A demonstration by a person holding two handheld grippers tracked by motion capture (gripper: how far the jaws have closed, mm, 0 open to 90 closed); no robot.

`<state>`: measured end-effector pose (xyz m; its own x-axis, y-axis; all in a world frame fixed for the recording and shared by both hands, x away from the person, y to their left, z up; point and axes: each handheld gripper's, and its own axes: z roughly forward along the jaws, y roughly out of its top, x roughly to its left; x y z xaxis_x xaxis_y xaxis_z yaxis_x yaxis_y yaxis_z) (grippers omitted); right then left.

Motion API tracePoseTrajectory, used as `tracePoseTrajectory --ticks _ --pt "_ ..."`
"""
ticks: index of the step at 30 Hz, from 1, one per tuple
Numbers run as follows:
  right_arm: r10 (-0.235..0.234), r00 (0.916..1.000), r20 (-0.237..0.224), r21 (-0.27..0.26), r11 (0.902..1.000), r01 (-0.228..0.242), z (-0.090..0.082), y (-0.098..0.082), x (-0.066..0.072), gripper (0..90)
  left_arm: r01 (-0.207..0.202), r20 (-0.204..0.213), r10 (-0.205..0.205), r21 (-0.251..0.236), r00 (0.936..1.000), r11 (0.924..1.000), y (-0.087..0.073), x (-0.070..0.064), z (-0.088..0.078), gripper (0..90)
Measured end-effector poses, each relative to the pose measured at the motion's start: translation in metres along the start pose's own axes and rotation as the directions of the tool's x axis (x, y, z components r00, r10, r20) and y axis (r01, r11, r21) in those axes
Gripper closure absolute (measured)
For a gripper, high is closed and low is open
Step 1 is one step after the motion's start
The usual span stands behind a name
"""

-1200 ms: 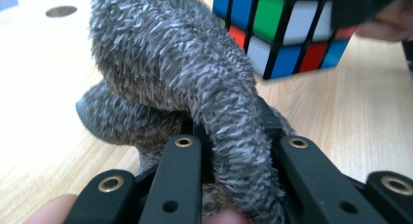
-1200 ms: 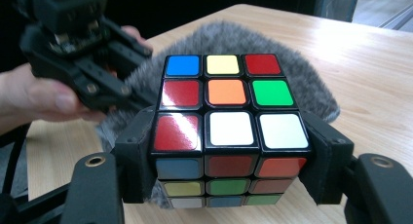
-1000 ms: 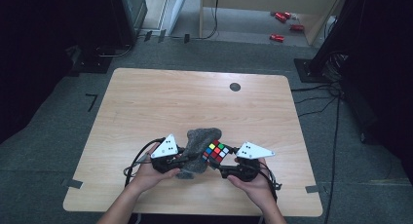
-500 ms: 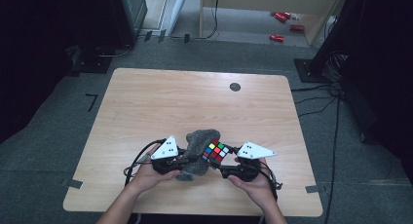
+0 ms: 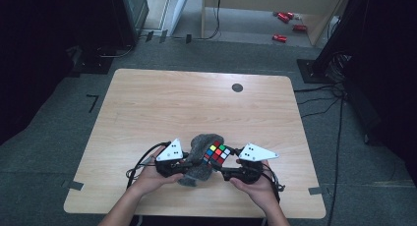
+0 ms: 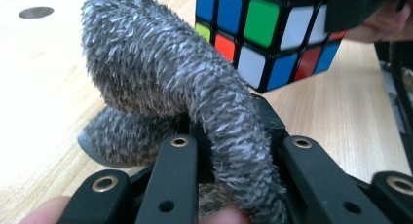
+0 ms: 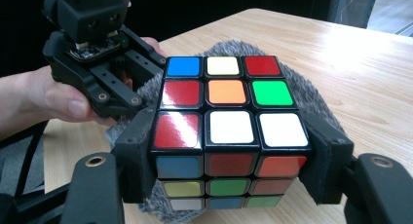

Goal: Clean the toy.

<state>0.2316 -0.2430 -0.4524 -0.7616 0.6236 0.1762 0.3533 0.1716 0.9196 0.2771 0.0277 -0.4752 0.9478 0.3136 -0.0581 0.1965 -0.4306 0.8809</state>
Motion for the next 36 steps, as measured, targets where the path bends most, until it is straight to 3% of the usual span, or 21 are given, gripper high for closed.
tracePoseTrajectory --ticks 5,10,14,18,23,26,29,32,36 --pt "0.012 0.9999 -0.007 -0.017 0.9998 -0.012 -0.001 0.001 -0.001 34.3 0.026 0.001 -0.026 -0.018 0.9997 0.9995 0.001 0.003 -0.002 76.8" --pt "0.003 0.9998 -0.018 -0.017 0.9998 -0.004 0.001 0.003 0.004 34.3 -0.011 -0.004 0.011 0.067 0.9999 0.9977 -0.004 -0.003 0.01 76.7" --pt "-0.002 0.9997 -0.023 -0.008 1.0 0.002 0.004 0.002 0.006 34.2 -0.036 0.015 0.035 0.074 0.9993 0.9966 -0.002 -0.008 0.013 76.1" --pt "0.014 0.9997 -0.019 -0.011 0.9998 -0.014 0.003 0.0 0.002 34.3 -0.018 -0.006 0.018 0.046 0.9998 0.9988 -0.001 -0.003 0.007 76.0" --pt "0.015 0.9996 -0.024 -0.01 0.9998 -0.016 0.002 0.0 0.0 34.2 0.023 -0.072 -0.021 0.026 0.9972 0.9994 -0.001 0.004 0.002 76.0" --pt "0.011 0.9997 -0.024 0.001 0.9999 -0.011 0.003 -0.001 0.0 34.3 0.019 -0.086 -0.019 -0.011 0.9961 0.9998 0.001 0.004 -0.002 76.1" --pt "0.006 0.9998 -0.018 0.013 0.9999 -0.005 0.005 -0.002 0.0 34.3 0.011 -0.076 -0.015 -0.061 0.997 0.9981 0.004 0.002 -0.006 76.2" --pt "0.006 0.9997 -0.022 0.018 0.9998 -0.005 0.006 -0.003 -0.001 34.3 -0.023 -0.049 0.019 -0.09 0.9986 0.9957 0.005 -0.001 -0.01 76.3" --pt "-0.002 0.9998 -0.022 0.029 0.9996 0.003 0.004 -0.004 -0.002 34.2 -0.034 0.018 0.036 -0.132 0.9992 0.9907 0.006 -0.003 -0.014 76.1"
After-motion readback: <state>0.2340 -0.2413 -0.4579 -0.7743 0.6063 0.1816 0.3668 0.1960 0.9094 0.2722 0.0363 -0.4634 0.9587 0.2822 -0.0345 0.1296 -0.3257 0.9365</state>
